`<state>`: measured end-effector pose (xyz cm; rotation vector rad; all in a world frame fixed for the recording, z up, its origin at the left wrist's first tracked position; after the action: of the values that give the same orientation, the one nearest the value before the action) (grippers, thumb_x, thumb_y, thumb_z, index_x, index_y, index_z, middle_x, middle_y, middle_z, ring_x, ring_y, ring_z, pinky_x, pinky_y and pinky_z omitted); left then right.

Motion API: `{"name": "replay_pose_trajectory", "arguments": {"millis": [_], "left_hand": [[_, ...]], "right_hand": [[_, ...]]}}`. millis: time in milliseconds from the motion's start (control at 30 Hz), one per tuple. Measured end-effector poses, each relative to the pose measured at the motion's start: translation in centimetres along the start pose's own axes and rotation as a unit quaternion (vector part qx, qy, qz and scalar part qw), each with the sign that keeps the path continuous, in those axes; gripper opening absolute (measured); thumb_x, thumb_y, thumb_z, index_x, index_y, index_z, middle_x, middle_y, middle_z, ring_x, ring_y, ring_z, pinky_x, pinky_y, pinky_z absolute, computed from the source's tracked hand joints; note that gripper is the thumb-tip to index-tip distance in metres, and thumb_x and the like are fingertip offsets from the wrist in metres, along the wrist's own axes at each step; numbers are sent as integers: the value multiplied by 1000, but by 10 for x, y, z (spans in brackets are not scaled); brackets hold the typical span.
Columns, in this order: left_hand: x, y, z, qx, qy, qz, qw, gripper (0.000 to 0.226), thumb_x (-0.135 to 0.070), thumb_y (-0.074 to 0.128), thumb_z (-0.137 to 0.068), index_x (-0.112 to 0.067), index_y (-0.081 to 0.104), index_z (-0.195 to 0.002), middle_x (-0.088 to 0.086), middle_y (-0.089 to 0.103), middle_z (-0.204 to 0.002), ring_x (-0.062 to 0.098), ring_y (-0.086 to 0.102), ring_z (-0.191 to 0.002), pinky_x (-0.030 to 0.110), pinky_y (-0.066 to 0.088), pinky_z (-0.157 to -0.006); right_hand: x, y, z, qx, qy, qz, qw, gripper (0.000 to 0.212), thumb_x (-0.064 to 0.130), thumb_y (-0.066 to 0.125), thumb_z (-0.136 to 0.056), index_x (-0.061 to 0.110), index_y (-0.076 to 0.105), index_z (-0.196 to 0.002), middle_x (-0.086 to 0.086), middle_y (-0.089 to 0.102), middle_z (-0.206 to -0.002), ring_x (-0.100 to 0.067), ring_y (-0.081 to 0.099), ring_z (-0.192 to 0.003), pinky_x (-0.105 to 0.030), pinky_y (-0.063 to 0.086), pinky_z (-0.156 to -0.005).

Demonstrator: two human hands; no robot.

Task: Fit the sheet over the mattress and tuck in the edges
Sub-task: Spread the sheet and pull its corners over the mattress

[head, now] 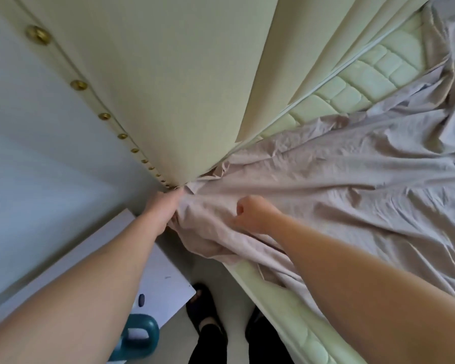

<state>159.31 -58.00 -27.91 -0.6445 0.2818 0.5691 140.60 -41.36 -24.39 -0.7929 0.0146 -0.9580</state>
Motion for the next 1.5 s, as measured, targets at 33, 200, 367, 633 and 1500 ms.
{"name": "replay_pose_trajectory", "arguments": {"millis": [33, 200, 367, 633, 1500], "left_hand": [[-2, 6, 3, 32, 17, -33, 999, 76, -60, 70, -76, -8, 55, -128, 11, 64, -112, 31, 62, -96, 36, 51, -75], [-6, 31, 32, -48, 124, -357, 925, 85, -44, 72, -78, -8, 33, -144, 18, 45, -143, 40, 48, -129, 48, 44, -102], [-10, 80, 73, 65, 282, -398, 871, 34, -47, 72, -86, -21, 59, -103, 4, 65, -110, 27, 62, -102, 39, 53, -86], [24, 164, 98, 135, 344, -484, 793, 42, -44, 66, -90, -33, 57, -130, 0, 61, -128, 28, 58, -114, 40, 49, -89], [50, 90, 139, -28, 273, -604, 748, 8, -23, 57, -86, -16, 60, -83, 6, 60, -83, 30, 61, -75, 35, 49, -66]], "right_hand": [[-2, 23, 4, 101, 25, -28, 994, 16, 26, 64, -87, 10, 67, -89, 0, 68, -71, -20, 63, -60, -27, 50, -57], [-25, 88, 38, 265, 74, 102, 956, 23, 26, 69, -92, 5, 67, -100, -10, 70, -84, -28, 68, -74, -36, 59, -75], [-55, 68, 26, 35, 49, 115, 992, 22, 26, 52, -93, 19, 67, -108, -9, 70, -114, -32, 66, -106, -35, 52, -80], [-114, 111, 76, -10, 85, 128, 988, 29, 27, 64, -87, 19, 62, -115, -2, 69, -109, -27, 68, -98, -33, 47, -67], [-94, 224, 168, -58, 78, -7, 995, 22, 34, 45, -98, 19, 61, -101, -3, 66, -101, -31, 63, -91, -36, 46, -70]]}}
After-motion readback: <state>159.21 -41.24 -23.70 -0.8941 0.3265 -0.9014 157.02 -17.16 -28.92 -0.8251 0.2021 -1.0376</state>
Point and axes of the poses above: each hand's wrist, its own z-axis away from the middle knuckle, its own y-axis out of the palm, x = y × z, the point moved 6 cm from there along -z, towards the middle knuckle
